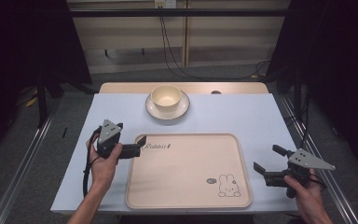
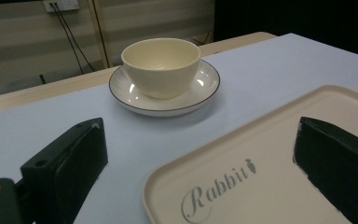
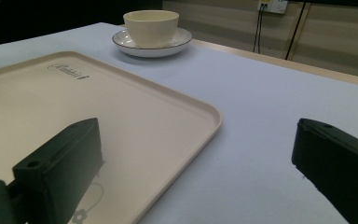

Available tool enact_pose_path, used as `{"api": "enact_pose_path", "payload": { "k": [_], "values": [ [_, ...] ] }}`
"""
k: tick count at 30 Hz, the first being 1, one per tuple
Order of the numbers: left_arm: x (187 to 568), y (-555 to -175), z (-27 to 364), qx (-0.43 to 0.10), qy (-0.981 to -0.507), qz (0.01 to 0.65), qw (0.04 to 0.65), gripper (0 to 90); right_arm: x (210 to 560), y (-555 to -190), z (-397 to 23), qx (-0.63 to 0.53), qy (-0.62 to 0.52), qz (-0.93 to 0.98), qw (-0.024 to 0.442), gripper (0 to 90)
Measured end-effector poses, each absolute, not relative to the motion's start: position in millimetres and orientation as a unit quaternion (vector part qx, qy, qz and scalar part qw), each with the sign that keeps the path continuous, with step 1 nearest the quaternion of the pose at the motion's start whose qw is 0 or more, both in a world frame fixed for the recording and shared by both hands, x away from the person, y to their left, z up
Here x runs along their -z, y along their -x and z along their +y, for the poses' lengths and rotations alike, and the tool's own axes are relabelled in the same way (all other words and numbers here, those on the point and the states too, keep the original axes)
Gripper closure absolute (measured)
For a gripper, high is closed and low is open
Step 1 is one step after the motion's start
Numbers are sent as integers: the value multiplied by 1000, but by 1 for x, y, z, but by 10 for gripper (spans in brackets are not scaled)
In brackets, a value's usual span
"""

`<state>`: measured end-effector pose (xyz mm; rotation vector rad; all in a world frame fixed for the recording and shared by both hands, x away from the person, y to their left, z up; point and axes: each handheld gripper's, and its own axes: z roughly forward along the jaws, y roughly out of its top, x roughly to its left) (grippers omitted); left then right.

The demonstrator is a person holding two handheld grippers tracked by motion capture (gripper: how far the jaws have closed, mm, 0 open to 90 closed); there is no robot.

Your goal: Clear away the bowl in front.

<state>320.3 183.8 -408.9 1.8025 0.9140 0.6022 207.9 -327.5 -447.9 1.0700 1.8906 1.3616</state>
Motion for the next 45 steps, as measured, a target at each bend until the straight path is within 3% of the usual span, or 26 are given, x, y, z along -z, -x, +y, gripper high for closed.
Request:
{"api": "enact_pose_path", "payload": {
  "k": [20, 32, 42, 45],
  "values": [
    [384, -370, 168, -237, -744, 379, 497, 58, 448, -208, -329, -509, -401, 706, 284, 17],
    [385, -402, 150, -251, -762, 388, 454, 82, 447, -208, -329, -516, -402, 702, 281, 18],
    [392, -429, 147, -230, -760, 398, 459, 126, 447, -208, -329, -516, -398, 705, 279, 21],
    [393, -439, 146, -218, -760, 409, 455, 86, 447, -208, -330, -517, -399, 704, 280, 21]
  ]
}}
